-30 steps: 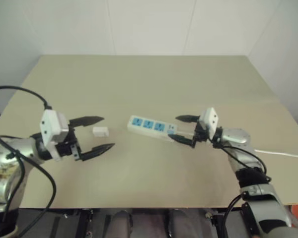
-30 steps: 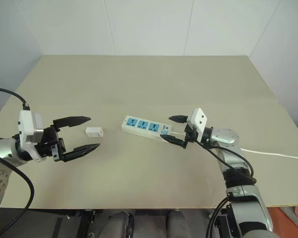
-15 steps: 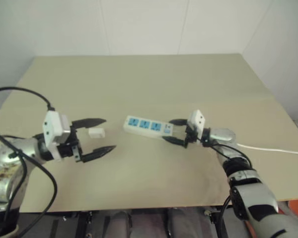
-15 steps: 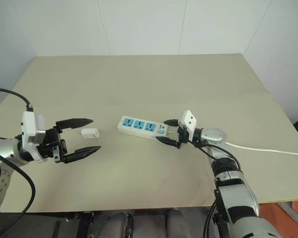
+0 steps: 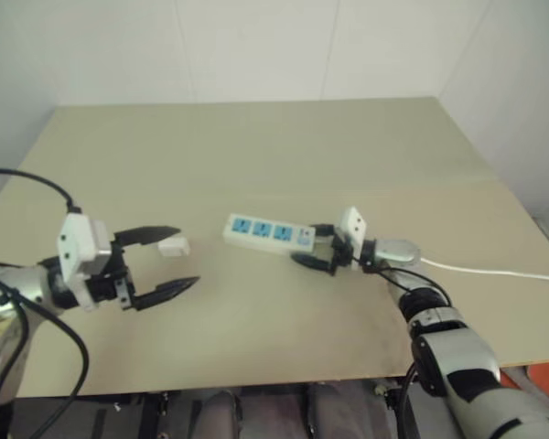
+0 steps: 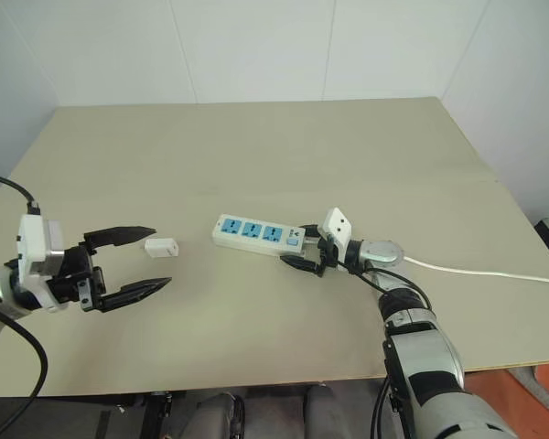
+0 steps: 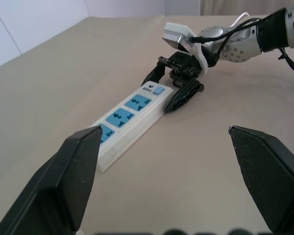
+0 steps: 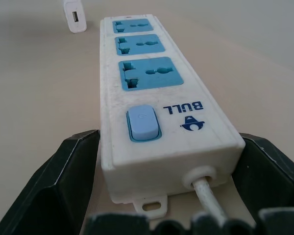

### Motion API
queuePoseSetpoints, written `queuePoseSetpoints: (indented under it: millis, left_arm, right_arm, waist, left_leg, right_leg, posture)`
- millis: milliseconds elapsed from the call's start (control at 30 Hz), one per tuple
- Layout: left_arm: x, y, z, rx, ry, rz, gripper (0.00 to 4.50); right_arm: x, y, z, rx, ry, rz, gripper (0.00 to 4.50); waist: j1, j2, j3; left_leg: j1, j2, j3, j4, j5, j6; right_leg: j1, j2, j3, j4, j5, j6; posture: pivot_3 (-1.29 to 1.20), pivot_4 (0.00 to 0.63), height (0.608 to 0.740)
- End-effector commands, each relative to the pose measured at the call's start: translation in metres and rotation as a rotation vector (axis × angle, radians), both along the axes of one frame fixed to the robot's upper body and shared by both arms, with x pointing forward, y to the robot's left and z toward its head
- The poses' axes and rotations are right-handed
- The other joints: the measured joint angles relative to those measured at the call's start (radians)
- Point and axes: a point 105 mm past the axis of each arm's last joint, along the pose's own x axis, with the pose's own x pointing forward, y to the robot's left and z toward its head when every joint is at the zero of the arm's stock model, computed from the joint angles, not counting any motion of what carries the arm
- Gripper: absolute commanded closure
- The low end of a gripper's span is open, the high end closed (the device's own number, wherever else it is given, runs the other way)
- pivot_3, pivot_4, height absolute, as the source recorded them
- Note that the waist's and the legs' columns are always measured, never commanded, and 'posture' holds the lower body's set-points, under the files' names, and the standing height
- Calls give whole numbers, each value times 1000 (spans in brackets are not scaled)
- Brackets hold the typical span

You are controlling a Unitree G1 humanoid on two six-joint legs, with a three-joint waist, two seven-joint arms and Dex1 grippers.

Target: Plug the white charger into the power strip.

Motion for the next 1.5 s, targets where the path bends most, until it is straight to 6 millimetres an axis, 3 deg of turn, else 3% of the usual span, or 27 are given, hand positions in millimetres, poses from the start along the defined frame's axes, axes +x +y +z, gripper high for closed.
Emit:
queuePoseSetpoints:
  millis: [33,100,333,567,700,867,1067,1267,1400,1500]
  left_arm:
    - [-6,1,11,14,-37,-12,0]
    - [-6,1,12,16,-34,-11,0]
    - [-6,7,8,47,-4,-27,0]
    - [2,29,12,189,11,-79,0]
    - [17,41,12,321,16,-77,0]
    - [47,54,4,511,13,-21,0]
    - [77,42,15,714,3,-127,0]
    - [112,16,52,801,15,-164,0]
    - [121,0,63,869,62,-155,0]
    - [120,3,60,977,120,-161,0]
  right_arm:
    - [-4,5,-4,9,8,29,631]
    - [-5,6,-6,15,10,31,1099]
    - [-16,8,6,36,-35,118,1098]
    - [-63,8,24,-16,-62,386,1098]
    - [-79,9,19,-45,-43,441,1098]
    - [-84,14,10,-75,-43,468,1098]
    - [-81,24,8,-50,-29,466,1098]
    - [-76,33,3,-4,-17,417,1098]
    - [-80,35,-3,10,-8,396,1098]
    - [-81,33,-5,4,-3,388,1098]
  waist:
    - [-2,0,0]
    - [-3,0,0]
    - [-2,0,0]
    - [2,1,1]
    - [3,1,1]
    - [3,1,1]
    - [7,1,1]
    - [6,1,1]
    - [-3,0,1]
    - [-5,0,1]
  left_leg:
    - [0,0,0,0,0,0]
    - [0,0,0,0,0,0]
    - [1,0,0,-1,0,0]
    - [-5,0,0,-1,0,-1]
    - [-4,0,1,-1,0,-1]
    - [-4,0,1,-1,0,-1]
    - [-6,-1,1,0,1,-2]
    - [-6,-1,0,2,2,-3]
    - [-7,-1,-1,2,2,-2]
    - [-6,-1,-1,2,1,-2]
  right_leg:
    - [0,0,0,0,0,0]
    - [0,0,0,0,0,0]
    - [0,0,0,0,0,0]
    - [-6,0,0,1,0,0]
    - [-6,0,-1,0,0,0]
    - [-6,1,-1,2,0,0]
    - [-7,1,-1,9,0,0]
    - [-7,2,-2,9,0,0]
    - [-7,2,-2,9,0,1]
    - [-8,2,-1,10,-1,2]
  posture:
    - [0,150,740]
    - [0,150,740]
    - [0,150,740]
    - [0,150,740]
    - [0,150,740]
    - [0,150,740]
    - [0,150,740]
    - [0,150,740]
    - [0,150,740]
    - [0,150,740]
